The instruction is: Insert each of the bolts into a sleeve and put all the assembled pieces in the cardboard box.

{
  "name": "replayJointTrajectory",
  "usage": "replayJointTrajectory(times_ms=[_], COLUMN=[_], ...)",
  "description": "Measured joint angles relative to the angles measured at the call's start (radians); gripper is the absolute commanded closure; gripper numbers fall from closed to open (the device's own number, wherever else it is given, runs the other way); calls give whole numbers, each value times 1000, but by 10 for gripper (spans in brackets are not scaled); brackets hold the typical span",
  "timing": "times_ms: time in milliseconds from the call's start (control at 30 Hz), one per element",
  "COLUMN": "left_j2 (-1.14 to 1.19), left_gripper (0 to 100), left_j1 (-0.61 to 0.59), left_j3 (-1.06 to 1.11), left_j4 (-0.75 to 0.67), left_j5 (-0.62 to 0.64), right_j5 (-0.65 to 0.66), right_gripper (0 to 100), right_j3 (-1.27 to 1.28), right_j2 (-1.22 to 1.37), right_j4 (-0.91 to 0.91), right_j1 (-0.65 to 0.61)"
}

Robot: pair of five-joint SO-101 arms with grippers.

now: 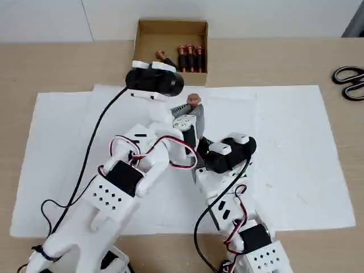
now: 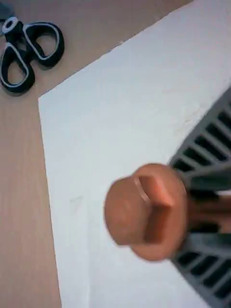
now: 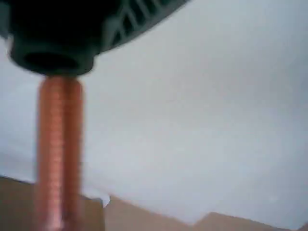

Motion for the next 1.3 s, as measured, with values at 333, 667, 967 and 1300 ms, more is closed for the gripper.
replayJointTrajectory(times_ms=[333,667,967,1300], left_j2=[-2,-3,-2,-3], left_gripper=[994,994,994,994], left_j1=[3,41,52,57], left_j3=[80,81,81,80], left_j4=[-83,-17,31,137], left_j5=[-6,-49,-66,-66], right_j5=[0,0,0,0], right_gripper=[995,995,995,995], right_j3=[2,0,0,0], right_j2=[0,0,0,0], right_j4=[6,8,8,8], right_j1=[-2,-2,-2,-6])
